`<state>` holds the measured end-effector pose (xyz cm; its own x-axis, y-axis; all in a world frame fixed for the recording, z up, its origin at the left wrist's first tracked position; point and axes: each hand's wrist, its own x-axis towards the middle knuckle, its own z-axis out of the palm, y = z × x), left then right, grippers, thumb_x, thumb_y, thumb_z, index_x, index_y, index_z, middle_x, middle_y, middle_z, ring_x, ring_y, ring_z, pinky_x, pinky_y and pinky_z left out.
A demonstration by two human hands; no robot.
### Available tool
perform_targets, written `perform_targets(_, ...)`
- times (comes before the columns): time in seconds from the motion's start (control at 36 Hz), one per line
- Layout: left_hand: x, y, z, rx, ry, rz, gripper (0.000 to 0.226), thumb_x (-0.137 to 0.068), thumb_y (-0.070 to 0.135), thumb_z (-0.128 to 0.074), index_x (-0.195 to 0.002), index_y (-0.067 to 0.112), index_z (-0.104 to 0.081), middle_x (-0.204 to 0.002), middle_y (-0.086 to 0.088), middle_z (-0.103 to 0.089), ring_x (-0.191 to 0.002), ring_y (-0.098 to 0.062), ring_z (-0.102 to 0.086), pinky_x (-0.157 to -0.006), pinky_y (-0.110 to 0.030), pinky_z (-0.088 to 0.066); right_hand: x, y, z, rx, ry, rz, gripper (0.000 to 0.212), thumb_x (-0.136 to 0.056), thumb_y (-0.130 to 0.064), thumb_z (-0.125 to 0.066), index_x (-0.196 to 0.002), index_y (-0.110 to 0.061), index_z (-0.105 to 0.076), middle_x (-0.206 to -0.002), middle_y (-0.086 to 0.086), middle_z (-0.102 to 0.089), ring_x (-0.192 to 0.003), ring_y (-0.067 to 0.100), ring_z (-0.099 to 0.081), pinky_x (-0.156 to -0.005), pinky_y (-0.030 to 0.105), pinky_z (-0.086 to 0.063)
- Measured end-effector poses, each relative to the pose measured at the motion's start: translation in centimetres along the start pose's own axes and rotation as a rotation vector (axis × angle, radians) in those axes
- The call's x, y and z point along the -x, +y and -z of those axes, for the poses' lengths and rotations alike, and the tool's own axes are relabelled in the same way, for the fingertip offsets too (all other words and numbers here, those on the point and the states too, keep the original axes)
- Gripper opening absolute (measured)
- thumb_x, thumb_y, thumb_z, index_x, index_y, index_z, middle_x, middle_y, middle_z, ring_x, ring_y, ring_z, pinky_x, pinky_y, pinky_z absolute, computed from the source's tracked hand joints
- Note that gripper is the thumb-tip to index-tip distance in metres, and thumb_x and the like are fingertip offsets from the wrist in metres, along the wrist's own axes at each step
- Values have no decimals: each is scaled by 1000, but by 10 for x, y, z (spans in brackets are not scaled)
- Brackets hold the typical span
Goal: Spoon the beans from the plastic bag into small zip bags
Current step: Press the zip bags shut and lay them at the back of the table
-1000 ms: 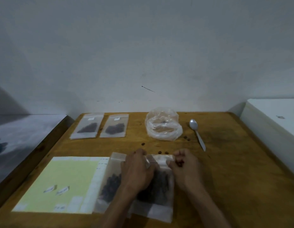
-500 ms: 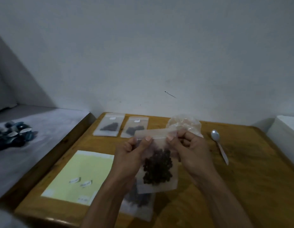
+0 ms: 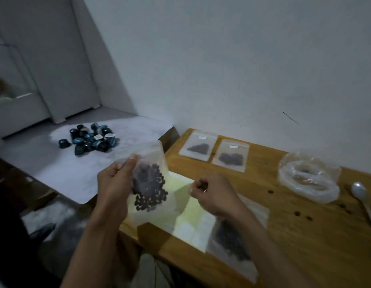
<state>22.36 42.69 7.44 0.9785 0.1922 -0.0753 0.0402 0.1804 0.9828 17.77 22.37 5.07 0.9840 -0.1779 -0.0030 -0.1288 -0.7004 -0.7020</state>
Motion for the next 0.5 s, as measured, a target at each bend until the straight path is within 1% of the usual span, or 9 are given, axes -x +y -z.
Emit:
perform_targets(0.03, -4, 0, 6, -4, 21, -5, 27, -94, 27, -66, -100, 1, -72, -86, -11, -75, -72, -15, -71, -69, -31, -54, -1, 0, -6, 58, -43, -17, 28, -90, -29, -69, -79, -3, -70, -70, 1, -71, -60, -5, -63, -58, 31, -54)
perform_targets(0.06, -7, 0, 10, -9, 32, -10, 27, -94, 27, -66, -99, 2, -72, -87, -11, -75, -75, -18, -71, -70, -32, -55, -2, -1, -12, 107, -66, -37, 31, -88, -34, -70, -77, -5, -71, -69, 4, -72, -61, 3, -67, -59, 35, -57)
perform_targets(0.08, -8, 0, 14, -14, 32, -13, 25, -94, 27, -65, -98, 4, -73, -85, -10, -76, -77, -20, -71, -70, -33, -56, -3, -1, -16, 143, -81, -58, 32, -87, -38, -71, -75, -8, -72, -67, 3, -72, -63, 13, -69, -61, 37, -58)
perform_targets(0.11, -10, -1, 16, -22, 25, -13, 24, -95, 28, -65, -96, 6, -74, -80, -8, -76, -74, -20, -71, -69, -34, -57, -3, -3, -19, 165, -97, -74, 33, -85, -41, -71, -73, -11, -72, -66, 2, -71, -64, 18, -68, -63, 38, -59)
perform_targets(0.19, -13, -4, 20, -35, 5, -7, 26, -95, 28, -65, -97, 3, -72, -71, -4, -74, -61, -16, -69, -66, -36, -57, -2, -10, -26, 177, -146, -95, 32, -84, -44, -72, -73, -13, -74, -69, -2, -73, -67, 17, -69, -70, 38, -61)
perform_targets(0.33, -16, -12, 20, -22, -7, 6, 32, -93, 28, -67, -99, -4, -70, -71, -6, -72, -61, -15, -69, -67, -35, -56, 3, -21, -35, 263, -157, -111, 37, -82, -48, -70, -70, -13, -72, -66, -1, -72, -67, 18, -68, -75, 40, -58)
perform_targets(0.39, -17, -13, 19, -15, -9, 15, 36, -92, 28, -68, -102, -7, -68, -75, -9, -73, -66, -18, -70, -69, -36, -56, 4, -23, -38, 287, -158, -120, 35, -82, -48, -70, -70, -16, -70, -66, -3, -70, -71, 18, -67, -82, 41, -55)
perform_targets(0.44, -17, -14, 19, -19, -9, 25, 37, -92, 28, -69, -103, -7, -67, -78, -11, -74, -69, -21, -71, -68, -35, -56, 4, -24, -41, 294, -161, -120, 31, -84, -47, -70, -72, -18, -67, -69, -6, -69, -78, 19, -66, -90, 43, -51)
perform_targets(0.5, -17, -15, 19, -29, -10, 35, 36, -92, 29, -69, -102, -6, -68, -80, -11, -74, -69, -21, -71, -66, -34, -55, 4, -22, -45, 274, -175, -113, 31, -86, -43, -69, -69, -18, -61, -66, -6, -64, -76, 21, -64, -94, 45, -49)
